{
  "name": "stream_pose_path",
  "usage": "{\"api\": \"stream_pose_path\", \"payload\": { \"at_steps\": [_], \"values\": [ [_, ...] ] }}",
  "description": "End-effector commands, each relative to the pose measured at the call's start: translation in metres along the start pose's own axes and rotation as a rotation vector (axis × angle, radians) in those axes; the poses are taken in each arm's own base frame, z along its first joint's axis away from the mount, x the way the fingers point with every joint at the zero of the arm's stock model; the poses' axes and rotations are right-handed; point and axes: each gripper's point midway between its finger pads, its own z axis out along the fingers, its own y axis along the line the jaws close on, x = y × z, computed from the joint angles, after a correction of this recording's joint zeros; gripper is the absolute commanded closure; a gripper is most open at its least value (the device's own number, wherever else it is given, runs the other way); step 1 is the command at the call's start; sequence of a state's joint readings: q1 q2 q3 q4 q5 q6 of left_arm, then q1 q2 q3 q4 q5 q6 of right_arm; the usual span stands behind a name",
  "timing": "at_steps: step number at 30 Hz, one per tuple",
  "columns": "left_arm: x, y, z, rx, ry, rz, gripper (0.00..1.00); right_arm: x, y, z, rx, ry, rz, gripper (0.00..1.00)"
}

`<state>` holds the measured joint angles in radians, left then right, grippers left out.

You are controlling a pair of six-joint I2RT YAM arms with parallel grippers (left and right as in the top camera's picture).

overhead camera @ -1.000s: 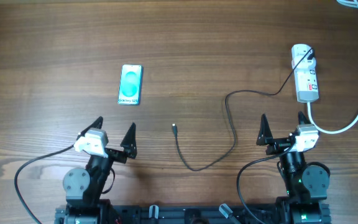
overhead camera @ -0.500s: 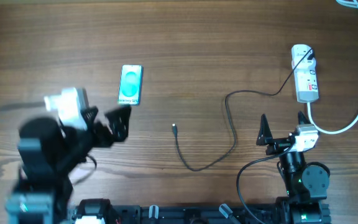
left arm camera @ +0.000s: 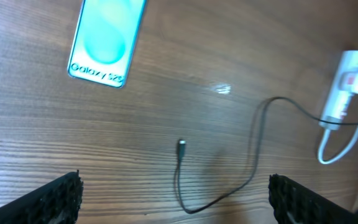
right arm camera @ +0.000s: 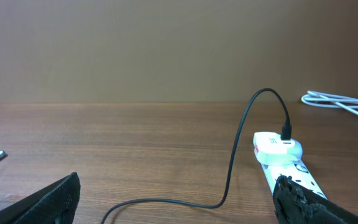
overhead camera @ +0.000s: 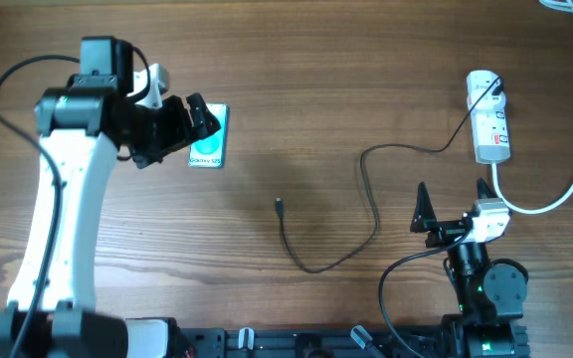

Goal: Plug charger to phone and switch on socket
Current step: 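Reach the left gripper forward over the Galaxy S25 phone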

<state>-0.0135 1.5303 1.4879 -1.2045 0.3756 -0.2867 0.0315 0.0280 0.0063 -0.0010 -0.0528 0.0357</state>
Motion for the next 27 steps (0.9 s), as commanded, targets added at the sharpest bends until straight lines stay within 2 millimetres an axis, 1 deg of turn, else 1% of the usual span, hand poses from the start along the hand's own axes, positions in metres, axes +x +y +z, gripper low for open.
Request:
{"api": "stream_pose_path", "payload": {
  "at_steps": [1,2,3,4,6,9,12,14,16,18,19,21,23,26,27],
  "values": [
    [-0.008,0.014,0.026,-0.046,0.061,-0.012,0.39,-0.001,0.004,0.000,-0.020,-0.005,-0.009,0.00],
    [-0.008,0.017,0.034,-0.055,0.085,-0.022,0.53,-0.001,0.004,0.000,-0.020,-0.005,-0.009,0.00],
    [-0.008,0.021,0.042,-0.063,0.107,-0.031,0.65,-0.001,0.004,0.000,-0.020,-0.005,-0.009,0.00],
    [-0.008,0.027,0.051,-0.083,0.131,-0.042,0.96,-0.001,0.004,0.000,-0.020,-0.005,-0.009,0.00],
    [-0.009,0.037,0.063,-0.134,0.148,-0.044,0.96,-0.001,0.004,0.000,-0.020,-0.005,-0.009,0.00],
    [-0.014,0.056,0.082,-0.263,0.149,-0.019,0.96,-0.001,0.004,0.000,-0.020,-0.005,-0.009,0.00],
    [-0.024,0.062,0.094,-0.345,0.111,0.029,0.96,-0.001,0.004,0.000,-0.020,-0.005,-0.009,0.00],
    [-0.029,0.060,0.101,-0.366,0.088,0.055,0.92,-0.001,0.004,0.000,-0.020,-0.005,-0.010,0.00],
    [-0.034,0.054,0.111,-0.357,0.071,0.079,0.89,-0.001,0.004,0.000,-0.020,-0.005,-0.009,0.00],
    [-0.038,0.052,0.120,-0.363,0.057,0.096,0.79,-0.001,0.004,0.000,-0.020,-0.005,-0.010,0.00],
    [-0.042,0.054,0.125,-0.382,0.047,0.105,0.62,-0.001,0.004,0.000,-0.020,-0.005,-0.009,0.00],
    [-0.045,0.056,0.131,-0.396,0.039,0.111,0.25,-0.001,0.004,0.000,-0.020,-0.005,-0.010,0.00],
    [-0.048,0.058,0.141,-0.397,0.039,0.112,0.00,-0.001,0.004,0.000,-0.020,-0.005,-0.010,0.00],
    [-0.051,0.062,0.156,-0.398,0.043,0.111,0.00,-0.001,0.004,0.000,-0.020,-0.005,-0.010,0.00],
    [-0.052,0.062,0.157,-0.398,0.041,0.112,0.00,-0.001,0.004,0.000,-0.020,-0.005,-0.010,0.00]
  ]
}}
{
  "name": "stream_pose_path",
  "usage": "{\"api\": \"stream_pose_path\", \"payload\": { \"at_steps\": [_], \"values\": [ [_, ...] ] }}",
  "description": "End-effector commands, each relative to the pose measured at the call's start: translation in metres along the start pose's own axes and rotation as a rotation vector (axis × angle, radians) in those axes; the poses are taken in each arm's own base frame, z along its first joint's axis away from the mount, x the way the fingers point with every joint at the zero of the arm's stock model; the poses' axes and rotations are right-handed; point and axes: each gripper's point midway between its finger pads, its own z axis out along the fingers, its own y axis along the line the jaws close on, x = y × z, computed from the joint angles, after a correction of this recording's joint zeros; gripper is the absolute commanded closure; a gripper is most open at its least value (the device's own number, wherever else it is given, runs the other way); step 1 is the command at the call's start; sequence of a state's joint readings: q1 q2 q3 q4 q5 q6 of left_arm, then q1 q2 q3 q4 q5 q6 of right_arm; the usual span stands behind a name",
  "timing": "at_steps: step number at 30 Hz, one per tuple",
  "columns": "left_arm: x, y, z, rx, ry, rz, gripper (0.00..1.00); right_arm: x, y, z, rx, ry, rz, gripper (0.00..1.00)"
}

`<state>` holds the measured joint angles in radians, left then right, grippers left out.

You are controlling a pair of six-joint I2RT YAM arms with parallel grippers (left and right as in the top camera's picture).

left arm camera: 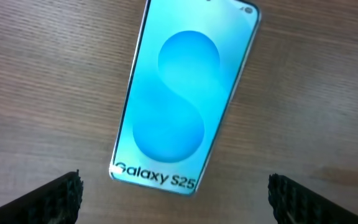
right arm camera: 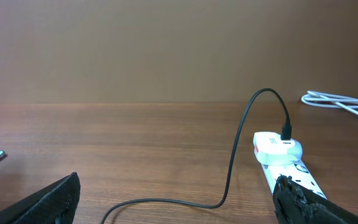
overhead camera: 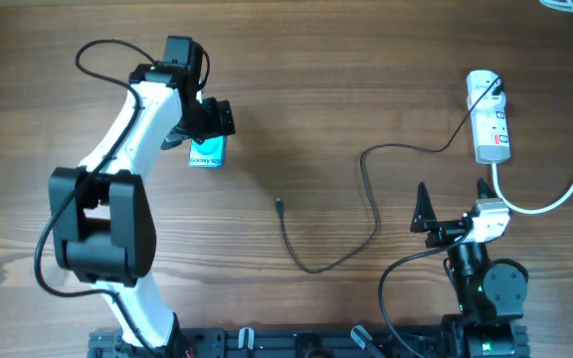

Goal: Plug charger to phone and switch on socket
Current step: 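Reach the left gripper forward over the Galaxy S25 phone, then lower the left gripper and grasp the phone's top edge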

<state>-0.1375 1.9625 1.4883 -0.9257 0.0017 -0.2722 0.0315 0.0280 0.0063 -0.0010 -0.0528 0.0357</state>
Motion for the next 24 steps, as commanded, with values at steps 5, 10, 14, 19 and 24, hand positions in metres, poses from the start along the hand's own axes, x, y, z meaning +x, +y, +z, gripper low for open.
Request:
{"api": "stream_pose_path", "payload": {
  "at_steps": [5,10,14,19,24],
  "values": [
    [-0.006,0.000,0.019,-0.020,0.004,0.006,0.00,-0.001,0.004,0.000,-0.020,-0.005,-0.009,0.00],
    [-0.001,0.002,0.040,-0.034,0.044,0.006,0.00,-0.001,0.004,0.000,-0.020,-0.005,-0.010,0.00],
    [-0.003,0.001,0.054,-0.035,0.045,0.006,0.00,-0.001,0.004,0.000,-0.020,-0.005,-0.009,0.00],
    [-0.006,0.000,0.059,-0.033,0.037,0.006,0.00,-0.001,0.004,0.000,-0.020,-0.005,-0.010,0.00],
    [-0.004,-0.001,0.059,-0.035,0.046,0.009,0.08,-0.001,0.004,0.000,-0.020,-0.005,-0.009,0.00]
  ]
}}
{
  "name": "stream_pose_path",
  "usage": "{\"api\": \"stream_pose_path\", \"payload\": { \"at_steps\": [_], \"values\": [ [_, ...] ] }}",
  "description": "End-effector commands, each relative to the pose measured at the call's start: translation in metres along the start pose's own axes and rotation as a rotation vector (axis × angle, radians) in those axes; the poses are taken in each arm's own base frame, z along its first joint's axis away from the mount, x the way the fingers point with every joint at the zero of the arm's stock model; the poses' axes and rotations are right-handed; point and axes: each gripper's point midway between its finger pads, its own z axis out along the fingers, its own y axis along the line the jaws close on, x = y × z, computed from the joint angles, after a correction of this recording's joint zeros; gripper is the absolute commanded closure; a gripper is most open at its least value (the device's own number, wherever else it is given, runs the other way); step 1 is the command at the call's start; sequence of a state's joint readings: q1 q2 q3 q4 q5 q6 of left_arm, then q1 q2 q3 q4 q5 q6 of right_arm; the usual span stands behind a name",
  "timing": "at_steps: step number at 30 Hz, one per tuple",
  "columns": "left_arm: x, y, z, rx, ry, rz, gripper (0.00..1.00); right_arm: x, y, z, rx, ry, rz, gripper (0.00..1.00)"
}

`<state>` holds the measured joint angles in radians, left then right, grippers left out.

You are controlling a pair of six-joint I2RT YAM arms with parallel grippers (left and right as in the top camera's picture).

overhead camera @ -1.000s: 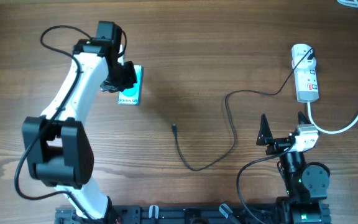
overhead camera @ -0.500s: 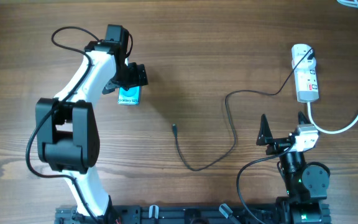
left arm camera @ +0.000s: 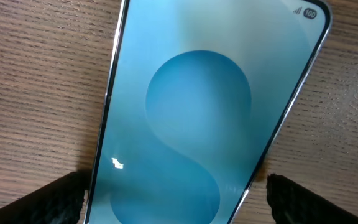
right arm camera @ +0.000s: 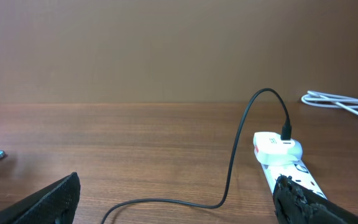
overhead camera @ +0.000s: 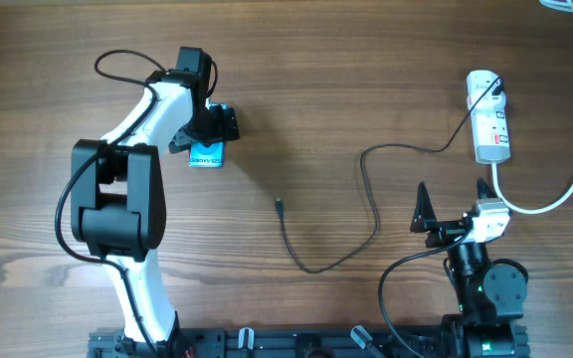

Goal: Plug charger to phone and switch on socket
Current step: 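Lower the left gripper and grasp the phone's top edge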

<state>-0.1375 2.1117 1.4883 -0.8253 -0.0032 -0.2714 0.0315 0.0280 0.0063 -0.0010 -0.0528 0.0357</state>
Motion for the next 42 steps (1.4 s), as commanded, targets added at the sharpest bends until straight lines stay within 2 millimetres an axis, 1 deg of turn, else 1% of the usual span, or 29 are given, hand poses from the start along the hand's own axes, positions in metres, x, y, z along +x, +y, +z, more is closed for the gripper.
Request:
{"api": "stream_pose_path", "payload": {
  "at_steps": [1,8,11,15,19,21,26,27,28,29,31,33,39,41,42],
  "values": [
    [-0.001,-0.001,0.003,-0.014,0.003,0.009,0.10,-0.001,0.004,0.000,-0.020,-0.005,-0.009,0.00],
    [0.014,0.002,0.012,-0.027,0.039,0.015,0.14,-0.001,0.004,0.000,-0.020,-0.005,-0.010,0.00],
    [0.022,0.005,0.016,-0.034,0.060,0.015,0.17,-0.001,0.004,0.000,-0.020,-0.005,-0.010,0.00],
    [0.032,0.008,0.019,-0.047,0.095,0.016,0.28,-0.001,0.004,0.000,-0.020,-0.005,-0.009,0.00],
    [0.046,0.013,0.017,-0.066,0.150,0.016,0.30,-0.001,0.004,0.000,-0.020,-0.005,-0.009,0.00],
    [0.055,0.016,0.015,-0.075,0.190,0.016,0.31,-0.001,0.004,0.000,-0.020,-0.005,-0.010,0.00],
    [0.090,0.017,0.005,-0.064,0.343,0.006,0.31,-0.001,0.004,0.000,-0.020,-0.005,-0.009,0.00],
    [0.095,0.017,0.003,-0.063,0.366,0.004,0.32,-0.001,0.004,0.000,-0.020,-0.005,-0.010,0.00],
    [0.101,0.018,0.001,-0.062,0.394,0.001,0.34,-0.001,0.004,0.000,-0.020,-0.005,-0.010,0.00],
    [0.107,0.018,-0.001,-0.064,0.419,-0.003,0.35,-0.001,0.004,0.000,-0.020,-0.005,-0.010,0.00],
    [0.114,0.021,-0.005,-0.077,0.450,-0.009,0.34,-0.001,0.004,0.000,-0.020,-0.005,-0.010,0.00],
    [0.115,0.020,-0.005,-0.079,0.455,-0.007,0.32,-0.001,0.004,0.000,-0.020,-0.005,-0.009,0.00],
    [0.111,0.018,-0.003,-0.072,0.435,-0.004,0.24,-0.001,0.004,0.000,-0.020,-0.005,-0.009,0.00],
    [0.109,0.018,-0.002,-0.068,0.425,-0.004,0.20,-0.001,0.004,0.000,-0.020,-0.005,-0.009,0.00],
    [0.107,0.017,-0.001,-0.066,0.418,-0.004,0.16,-0.001,0.004,0.000,-0.020,-0.005,-0.009,0.00]
  ]
}}
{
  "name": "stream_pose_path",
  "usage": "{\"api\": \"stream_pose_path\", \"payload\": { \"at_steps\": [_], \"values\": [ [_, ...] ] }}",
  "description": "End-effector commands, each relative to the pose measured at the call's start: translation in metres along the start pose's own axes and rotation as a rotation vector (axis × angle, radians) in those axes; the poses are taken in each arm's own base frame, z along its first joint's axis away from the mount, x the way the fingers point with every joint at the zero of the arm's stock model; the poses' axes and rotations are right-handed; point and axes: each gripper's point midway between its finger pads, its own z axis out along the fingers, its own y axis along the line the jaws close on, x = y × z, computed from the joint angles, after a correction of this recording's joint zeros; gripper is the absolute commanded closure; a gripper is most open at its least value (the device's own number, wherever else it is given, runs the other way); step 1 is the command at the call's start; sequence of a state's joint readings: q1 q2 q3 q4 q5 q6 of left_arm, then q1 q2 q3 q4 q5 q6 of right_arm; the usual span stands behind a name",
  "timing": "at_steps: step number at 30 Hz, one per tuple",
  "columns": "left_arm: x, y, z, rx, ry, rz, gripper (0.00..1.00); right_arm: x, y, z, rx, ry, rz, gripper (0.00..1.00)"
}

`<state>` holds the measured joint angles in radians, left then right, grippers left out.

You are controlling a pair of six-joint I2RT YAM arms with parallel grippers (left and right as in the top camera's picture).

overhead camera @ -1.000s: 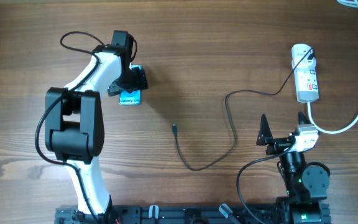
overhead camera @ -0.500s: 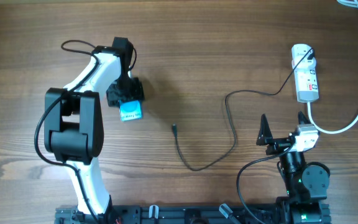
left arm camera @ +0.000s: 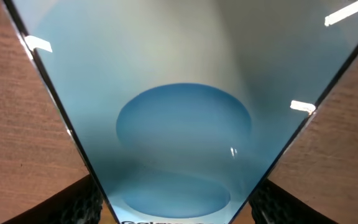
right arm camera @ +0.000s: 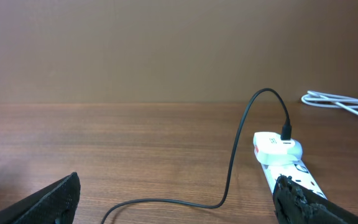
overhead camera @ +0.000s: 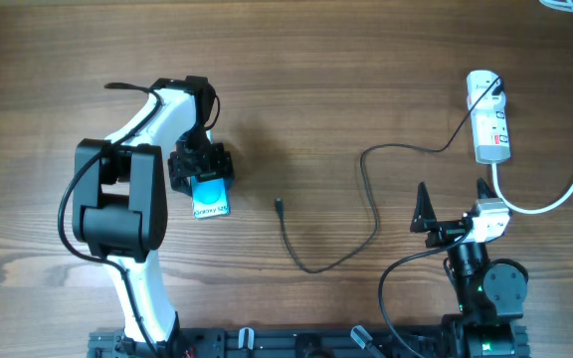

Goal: Plug charger to phone and switch on socket
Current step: 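Lower the left gripper and grasp the phone's top edge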

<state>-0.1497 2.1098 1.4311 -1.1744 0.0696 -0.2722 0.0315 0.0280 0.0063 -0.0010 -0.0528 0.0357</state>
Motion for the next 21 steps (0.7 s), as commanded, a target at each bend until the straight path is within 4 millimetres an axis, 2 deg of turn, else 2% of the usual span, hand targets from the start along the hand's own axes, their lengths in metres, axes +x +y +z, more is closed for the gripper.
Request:
{"api": "stream_pose_path", "payload": {
  "at_steps": [1,3,4,11,17,21],
  "values": [
    [0.000,-0.003,0.008,0.003,0.011,-0.001,0.12,-0.001,0.004,0.000,-0.020,-0.005,-0.009,0.00],
    [-0.002,-0.004,0.008,0.006,0.005,0.000,0.01,-0.001,0.004,0.000,-0.020,-0.005,-0.010,0.00],
    [-0.003,-0.004,0.008,0.007,0.001,0.000,0.00,-0.001,0.004,0.000,-0.020,-0.005,-0.010,0.00],
    [-0.009,-0.006,0.008,0.017,-0.026,0.002,0.00,-0.001,0.004,0.000,-0.020,-0.005,-0.009,0.00],
    [-0.011,-0.006,0.016,0.021,-0.039,0.002,0.00,-0.001,0.004,0.000,-0.020,-0.005,-0.009,0.00],
    [-0.019,-0.002,-0.005,0.011,-0.129,-0.032,0.00,-0.001,0.004,0.000,-0.021,-0.005,-0.009,0.00]
  ]
}}
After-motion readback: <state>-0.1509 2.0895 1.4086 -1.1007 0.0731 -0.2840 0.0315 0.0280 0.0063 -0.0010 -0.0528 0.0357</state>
